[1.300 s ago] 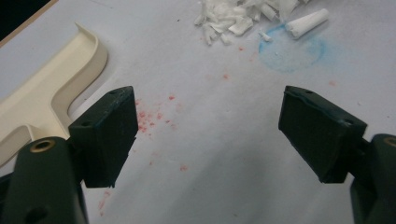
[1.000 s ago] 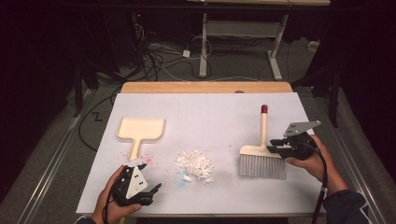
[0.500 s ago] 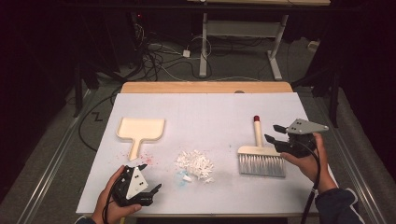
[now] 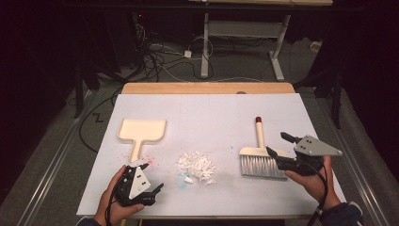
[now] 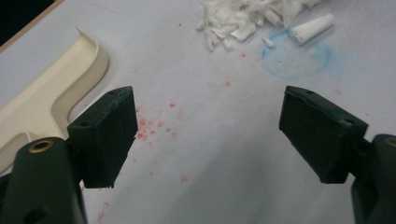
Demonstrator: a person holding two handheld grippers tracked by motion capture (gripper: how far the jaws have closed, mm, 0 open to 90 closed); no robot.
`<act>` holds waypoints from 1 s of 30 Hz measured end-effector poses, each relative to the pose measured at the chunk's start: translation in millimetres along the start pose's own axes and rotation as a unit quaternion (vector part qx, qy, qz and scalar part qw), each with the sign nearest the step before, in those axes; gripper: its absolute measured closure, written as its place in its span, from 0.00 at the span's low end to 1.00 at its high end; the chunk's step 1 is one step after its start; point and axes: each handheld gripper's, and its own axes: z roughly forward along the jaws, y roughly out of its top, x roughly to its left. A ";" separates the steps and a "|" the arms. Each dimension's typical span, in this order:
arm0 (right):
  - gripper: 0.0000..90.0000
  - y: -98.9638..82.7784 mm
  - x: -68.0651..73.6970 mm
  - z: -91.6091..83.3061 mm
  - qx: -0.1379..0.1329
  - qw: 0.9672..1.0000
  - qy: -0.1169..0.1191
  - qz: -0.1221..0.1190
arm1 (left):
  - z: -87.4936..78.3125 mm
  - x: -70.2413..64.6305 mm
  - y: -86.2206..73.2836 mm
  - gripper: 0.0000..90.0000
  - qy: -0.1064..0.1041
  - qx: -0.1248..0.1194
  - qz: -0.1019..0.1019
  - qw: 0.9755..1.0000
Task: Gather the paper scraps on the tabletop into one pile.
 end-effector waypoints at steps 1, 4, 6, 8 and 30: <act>0.34 -4.3 2.8 -3.2 -0.004 1.000 -0.006 0.001 | 0.5 0.1 0.8 0.20 0.000 0.000 0.001 1.000; 0.30 -19.0 6.4 -11.9 -0.020 0.999 -0.025 0.012 | 2.9 0.5 1.4 0.20 0.001 0.001 0.000 1.000; 0.29 -29.4 6.6 -14.6 -0.019 0.999 -0.021 0.026 | 4.2 0.7 1.0 0.20 0.006 0.002 -0.001 1.000; 0.27 -40.1 6.2 -15.7 -0.011 0.999 -0.022 0.045 | 5.3 0.5 0.1 0.20 0.003 0.003 -0.007 1.000; 0.26 -50.6 24.2 -32.5 0.018 0.998 -0.058 -0.019 | 1.8 -0.4 1.5 0.18 0.011 -0.001 -0.002 1.000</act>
